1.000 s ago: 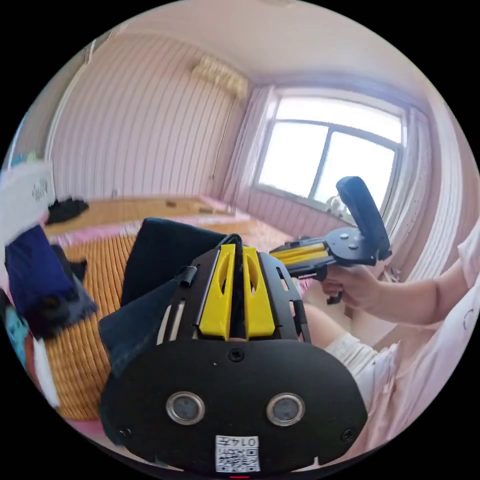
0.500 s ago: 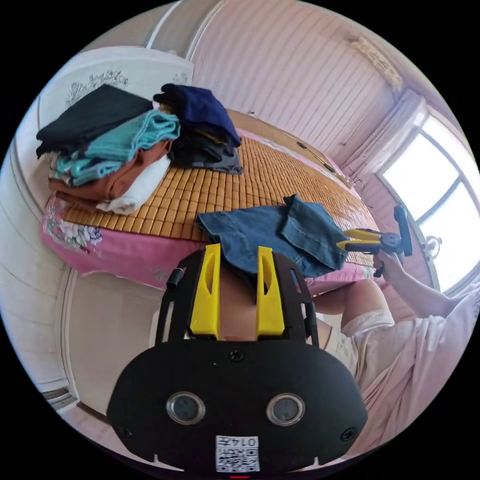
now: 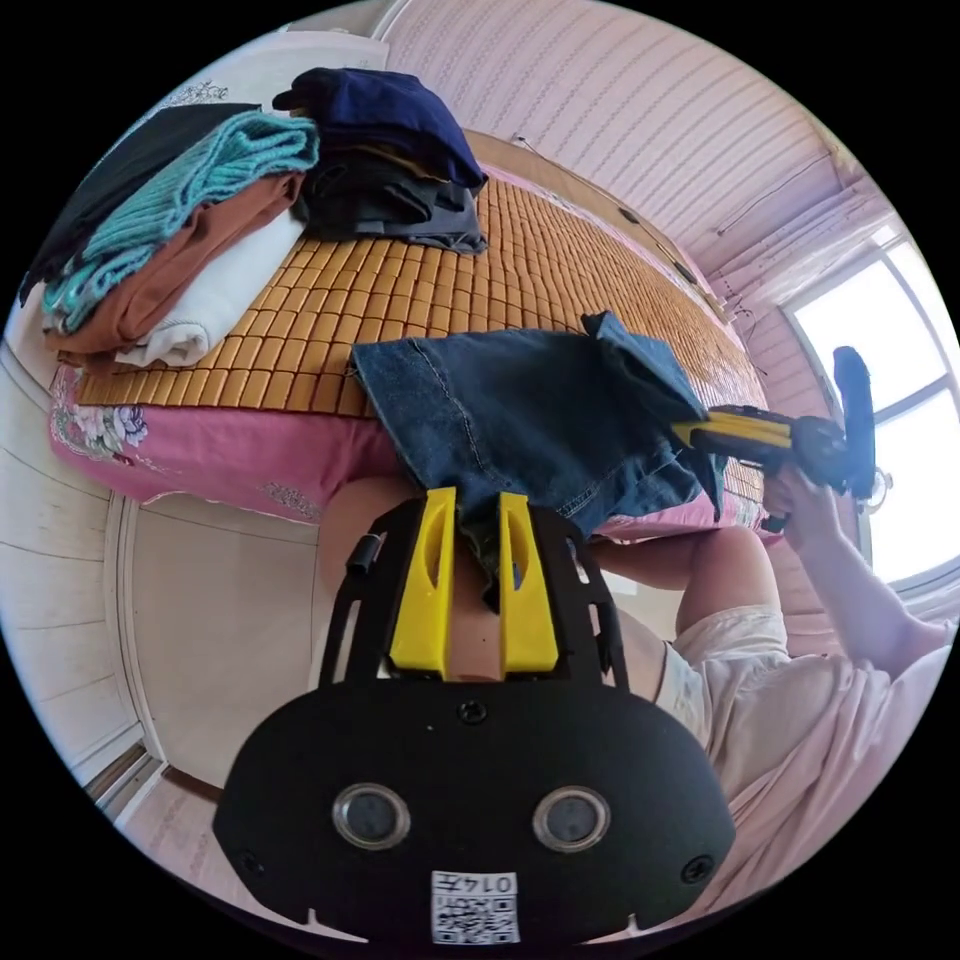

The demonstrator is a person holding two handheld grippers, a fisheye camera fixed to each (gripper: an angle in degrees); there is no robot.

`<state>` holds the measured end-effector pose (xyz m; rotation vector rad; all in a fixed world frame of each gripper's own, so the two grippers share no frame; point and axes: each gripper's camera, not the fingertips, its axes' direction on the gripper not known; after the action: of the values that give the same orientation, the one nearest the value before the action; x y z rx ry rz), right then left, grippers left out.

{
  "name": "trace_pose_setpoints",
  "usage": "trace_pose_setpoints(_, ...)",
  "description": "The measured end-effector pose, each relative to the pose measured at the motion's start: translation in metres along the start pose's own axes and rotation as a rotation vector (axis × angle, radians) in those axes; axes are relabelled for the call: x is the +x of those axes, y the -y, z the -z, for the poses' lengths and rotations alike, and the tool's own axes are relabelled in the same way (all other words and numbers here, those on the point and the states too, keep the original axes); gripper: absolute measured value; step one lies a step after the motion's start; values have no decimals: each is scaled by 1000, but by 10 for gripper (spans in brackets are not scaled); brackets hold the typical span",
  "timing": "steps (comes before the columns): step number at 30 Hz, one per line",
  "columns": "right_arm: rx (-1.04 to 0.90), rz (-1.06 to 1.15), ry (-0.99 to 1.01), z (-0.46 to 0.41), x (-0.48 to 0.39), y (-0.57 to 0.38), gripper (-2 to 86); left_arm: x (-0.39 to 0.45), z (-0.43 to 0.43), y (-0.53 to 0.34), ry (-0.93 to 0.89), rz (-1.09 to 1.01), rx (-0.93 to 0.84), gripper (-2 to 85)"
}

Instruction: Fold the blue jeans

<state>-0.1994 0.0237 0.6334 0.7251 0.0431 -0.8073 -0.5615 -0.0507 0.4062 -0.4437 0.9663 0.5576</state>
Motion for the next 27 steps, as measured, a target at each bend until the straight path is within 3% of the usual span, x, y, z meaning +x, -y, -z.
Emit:
trace_pose_setpoints(5,167,-50,644,58,17,22,38,10,5,5,6,-38,55,-1)
trace_pose_setpoints(6,170,-39,667,60,13,25,41,12,7,5,-3,-45,67,-3)
trace_pose_setpoints(10,39,79,492,51,-29,49,99,37,21,6,-155,-134,118,-6)
trace_pose_setpoints(16,-240,252,203,13,-73,44,130,79,7,10,-38,-335,19,7)
trace_pose_setpoints(22,-155,207,247,52,-42,12,57,58,29,20,-127,-309,17,46)
trace_pose_setpoints(27,-48,109,277,109,9,-39,32,6,54,30,12,-143,108,59)
